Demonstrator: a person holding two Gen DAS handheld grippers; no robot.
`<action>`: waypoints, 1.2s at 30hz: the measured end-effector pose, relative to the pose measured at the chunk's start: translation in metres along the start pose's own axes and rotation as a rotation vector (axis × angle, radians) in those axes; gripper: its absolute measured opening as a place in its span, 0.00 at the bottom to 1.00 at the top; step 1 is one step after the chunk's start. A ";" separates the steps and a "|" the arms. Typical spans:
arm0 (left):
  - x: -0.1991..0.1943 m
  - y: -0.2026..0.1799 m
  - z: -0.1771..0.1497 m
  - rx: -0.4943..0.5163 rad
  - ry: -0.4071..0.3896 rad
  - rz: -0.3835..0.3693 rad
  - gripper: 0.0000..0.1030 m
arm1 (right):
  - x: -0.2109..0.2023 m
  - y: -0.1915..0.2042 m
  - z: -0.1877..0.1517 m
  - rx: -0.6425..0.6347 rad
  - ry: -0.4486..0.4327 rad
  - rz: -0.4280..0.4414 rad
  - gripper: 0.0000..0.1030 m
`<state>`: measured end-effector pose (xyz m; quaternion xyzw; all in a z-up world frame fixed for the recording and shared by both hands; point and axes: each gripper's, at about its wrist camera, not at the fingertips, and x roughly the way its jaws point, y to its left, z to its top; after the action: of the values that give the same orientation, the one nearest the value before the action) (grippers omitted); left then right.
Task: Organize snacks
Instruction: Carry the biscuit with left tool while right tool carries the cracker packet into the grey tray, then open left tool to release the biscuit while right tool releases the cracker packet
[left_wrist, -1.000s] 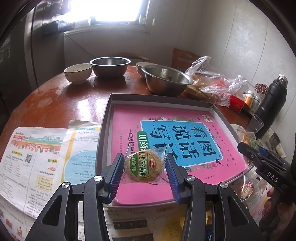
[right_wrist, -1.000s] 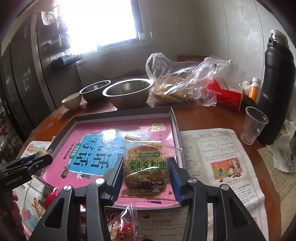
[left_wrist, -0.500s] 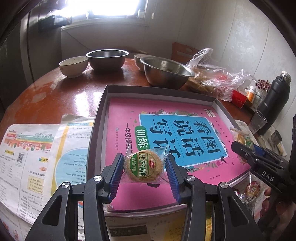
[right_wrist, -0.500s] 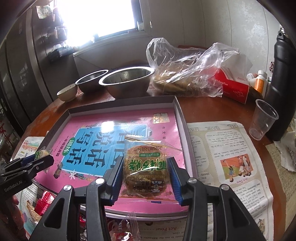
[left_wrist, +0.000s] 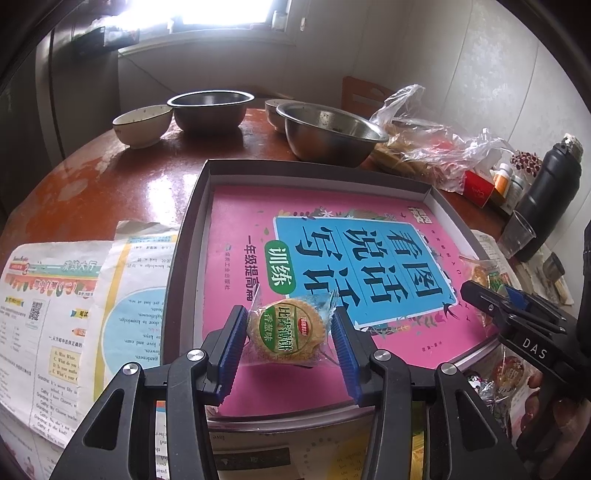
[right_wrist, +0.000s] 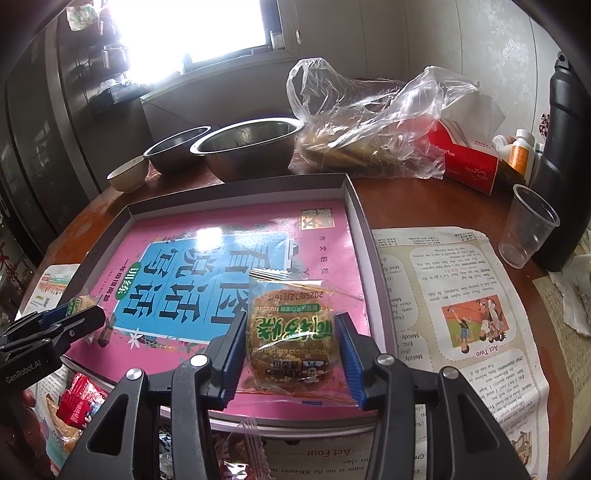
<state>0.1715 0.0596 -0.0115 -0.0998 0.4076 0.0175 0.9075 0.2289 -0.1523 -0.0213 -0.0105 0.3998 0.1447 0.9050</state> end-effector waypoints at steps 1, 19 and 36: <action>0.000 0.000 0.000 0.000 0.002 0.001 0.47 | 0.000 0.000 0.000 -0.002 0.001 -0.001 0.46; -0.006 0.001 -0.001 -0.008 -0.006 0.006 0.57 | -0.016 -0.005 0.001 0.030 -0.046 -0.001 0.51; -0.037 0.003 0.002 -0.022 -0.073 0.021 0.72 | -0.040 -0.011 0.005 0.046 -0.118 0.009 0.57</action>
<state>0.1473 0.0642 0.0169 -0.1046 0.3748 0.0352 0.9205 0.2096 -0.1721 0.0105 0.0207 0.3489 0.1397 0.9265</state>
